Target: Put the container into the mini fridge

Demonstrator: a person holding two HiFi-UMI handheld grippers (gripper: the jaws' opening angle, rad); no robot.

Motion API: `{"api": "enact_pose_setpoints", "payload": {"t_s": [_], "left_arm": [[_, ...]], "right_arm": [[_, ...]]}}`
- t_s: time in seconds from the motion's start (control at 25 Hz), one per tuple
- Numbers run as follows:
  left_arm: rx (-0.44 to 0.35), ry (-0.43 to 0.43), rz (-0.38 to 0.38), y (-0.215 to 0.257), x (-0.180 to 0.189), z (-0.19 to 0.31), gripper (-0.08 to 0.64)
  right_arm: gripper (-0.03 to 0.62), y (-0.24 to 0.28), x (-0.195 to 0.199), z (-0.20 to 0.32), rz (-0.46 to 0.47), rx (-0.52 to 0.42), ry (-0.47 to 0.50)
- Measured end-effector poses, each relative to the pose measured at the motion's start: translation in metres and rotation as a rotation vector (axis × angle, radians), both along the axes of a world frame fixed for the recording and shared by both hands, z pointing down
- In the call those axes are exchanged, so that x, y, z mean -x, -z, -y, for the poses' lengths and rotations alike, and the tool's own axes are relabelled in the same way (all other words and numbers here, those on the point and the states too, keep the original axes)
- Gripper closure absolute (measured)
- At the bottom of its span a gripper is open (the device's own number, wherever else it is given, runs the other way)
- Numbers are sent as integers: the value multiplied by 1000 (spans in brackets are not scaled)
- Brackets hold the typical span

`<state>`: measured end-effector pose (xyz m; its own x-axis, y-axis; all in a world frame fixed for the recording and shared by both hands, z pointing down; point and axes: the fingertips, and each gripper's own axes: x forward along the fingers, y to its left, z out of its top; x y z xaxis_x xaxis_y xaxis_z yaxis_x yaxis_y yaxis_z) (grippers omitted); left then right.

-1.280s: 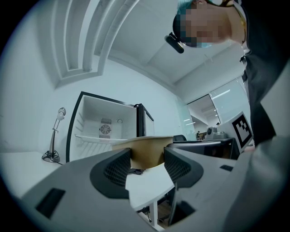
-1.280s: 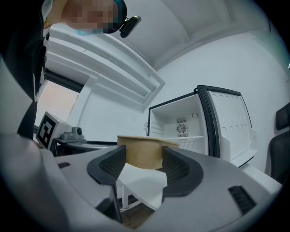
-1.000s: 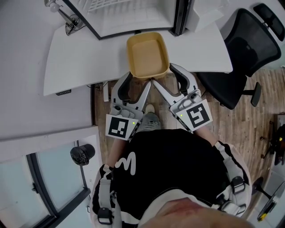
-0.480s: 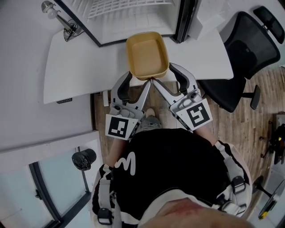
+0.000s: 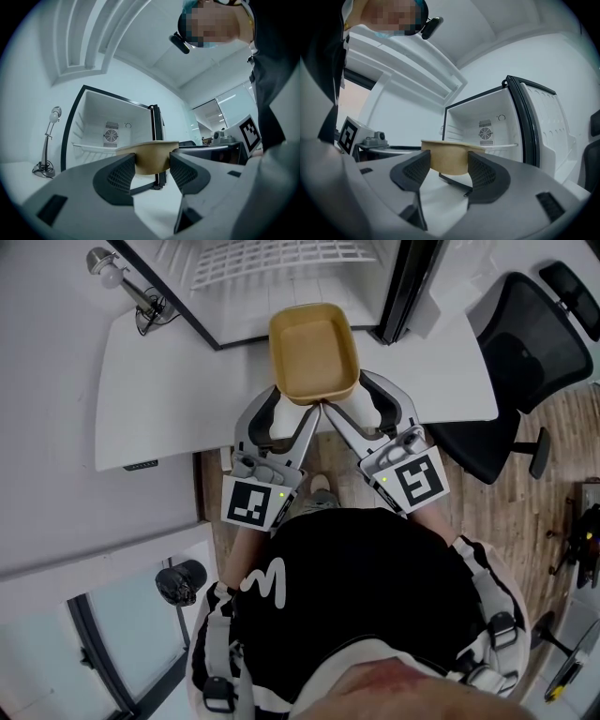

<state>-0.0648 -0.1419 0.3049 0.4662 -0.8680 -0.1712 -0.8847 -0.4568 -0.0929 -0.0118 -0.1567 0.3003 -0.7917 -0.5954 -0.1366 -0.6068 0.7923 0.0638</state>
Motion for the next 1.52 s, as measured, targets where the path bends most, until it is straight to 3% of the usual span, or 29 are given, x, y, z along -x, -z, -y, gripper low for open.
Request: {"api": "enact_pose_setpoints", "payload": {"t_s": [1.52], "left_arm": [[-89, -69, -15, 46, 51, 77, 330]], "right_arm": [[333, 44, 48, 75, 28, -93, -65]]}}
